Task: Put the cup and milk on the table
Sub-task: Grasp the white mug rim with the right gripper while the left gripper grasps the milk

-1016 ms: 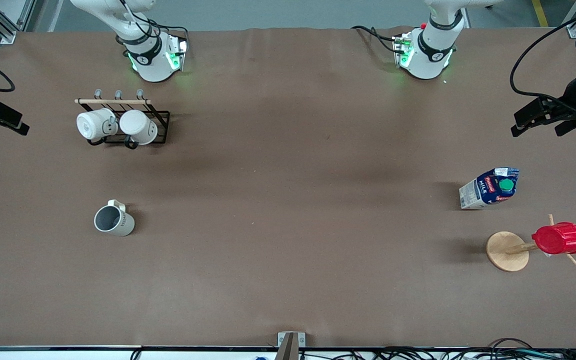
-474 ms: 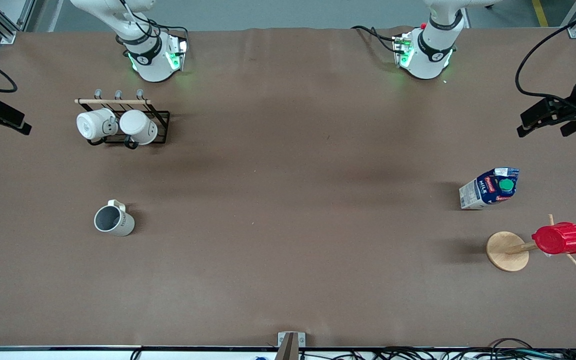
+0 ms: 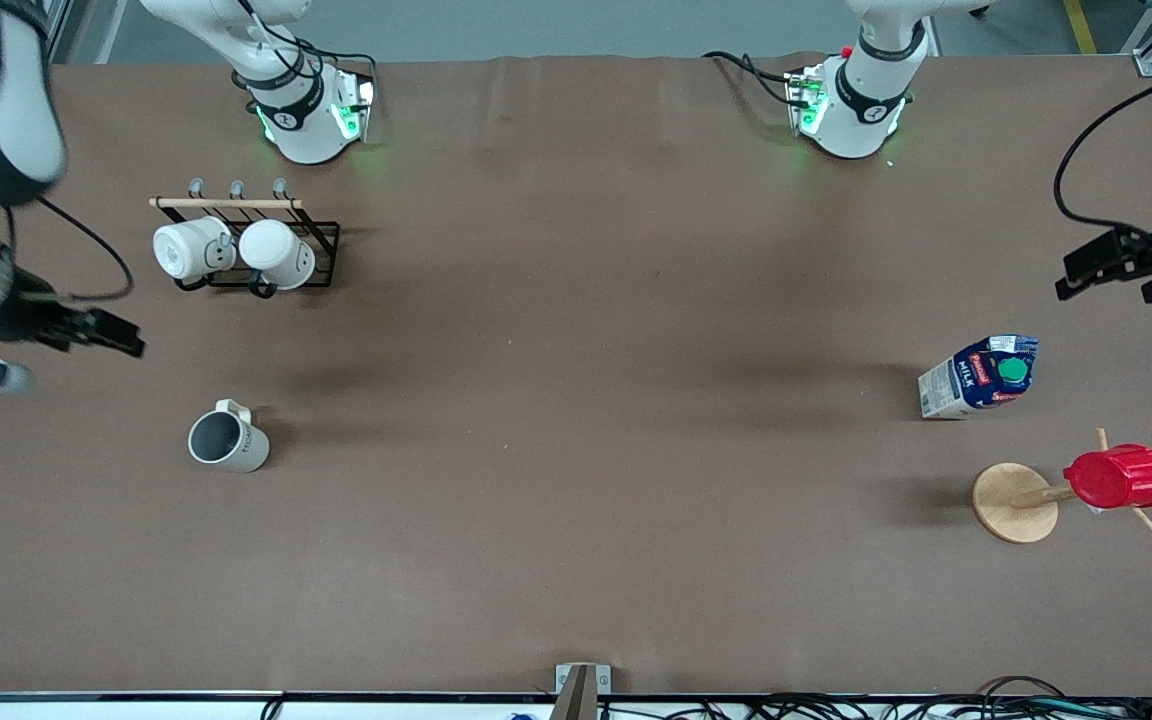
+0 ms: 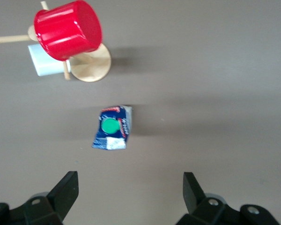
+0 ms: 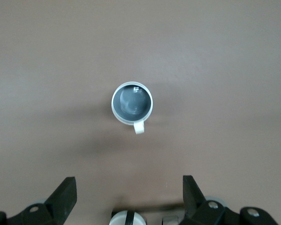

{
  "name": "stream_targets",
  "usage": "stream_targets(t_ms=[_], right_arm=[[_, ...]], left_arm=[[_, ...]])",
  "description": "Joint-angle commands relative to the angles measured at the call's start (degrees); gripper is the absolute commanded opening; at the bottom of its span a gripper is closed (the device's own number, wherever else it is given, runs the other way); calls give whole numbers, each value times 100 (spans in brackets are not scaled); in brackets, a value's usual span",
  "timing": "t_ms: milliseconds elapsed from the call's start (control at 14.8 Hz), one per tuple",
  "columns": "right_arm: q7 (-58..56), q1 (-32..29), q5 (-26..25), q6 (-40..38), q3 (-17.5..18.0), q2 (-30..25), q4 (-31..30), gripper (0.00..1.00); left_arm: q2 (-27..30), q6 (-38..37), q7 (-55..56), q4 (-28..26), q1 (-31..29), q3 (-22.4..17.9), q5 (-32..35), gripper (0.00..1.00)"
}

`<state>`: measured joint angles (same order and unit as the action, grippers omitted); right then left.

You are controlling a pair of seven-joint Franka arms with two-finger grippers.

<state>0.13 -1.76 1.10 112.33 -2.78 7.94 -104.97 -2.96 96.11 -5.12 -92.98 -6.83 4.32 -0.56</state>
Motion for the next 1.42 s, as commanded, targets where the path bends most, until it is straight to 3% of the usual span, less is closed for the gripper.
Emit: stream_targets(t_ms=[0, 271, 609, 812, 880, 1016, 1151, 1219, 1354], right_arm=[[-223, -17, -40, 997, 5, 417, -523, 100], [-381, -17, -48, 2640, 5, 1034, -1102, 100], [-909, -123, -48, 3293, 5, 1455, -1139, 100], [-962, -158, -48, 3558, 5, 1632, -1131, 100], [-962, -158, -48, 3558, 5, 1632, -1131, 96], [-962, -149, -48, 3628, 5, 1728, -1131, 73], [-945, -149, -48, 3786, 5, 1808, -1148, 21], [-892, -140, -40, 3761, 5, 1808, -1148, 3], [-900, -149, -40, 3717, 5, 1808, -1131, 0]], left_arm=[[-274, 415, -42, -175, -73, 16, 188, 100], [-836, 1005, -16, -326, -117, 16, 206, 100], [-1347, 1542, 20, -396, -135, 7, 320, 100], [-1330, 1857, 28, -816, -143, -19, 320, 99], [-1321, 1963, 20, -948, -152, -28, 329, 99], [-1295, 2060, 28, -1125, -292, -2, 608, 99], [-1295, 2052, 63, -1239, -302, -2, 759, 99], [-1286, 2061, 64, -1301, -302, -10, 760, 99], [-1260, 2061, 72, -1406, -311, -2, 760, 99]])
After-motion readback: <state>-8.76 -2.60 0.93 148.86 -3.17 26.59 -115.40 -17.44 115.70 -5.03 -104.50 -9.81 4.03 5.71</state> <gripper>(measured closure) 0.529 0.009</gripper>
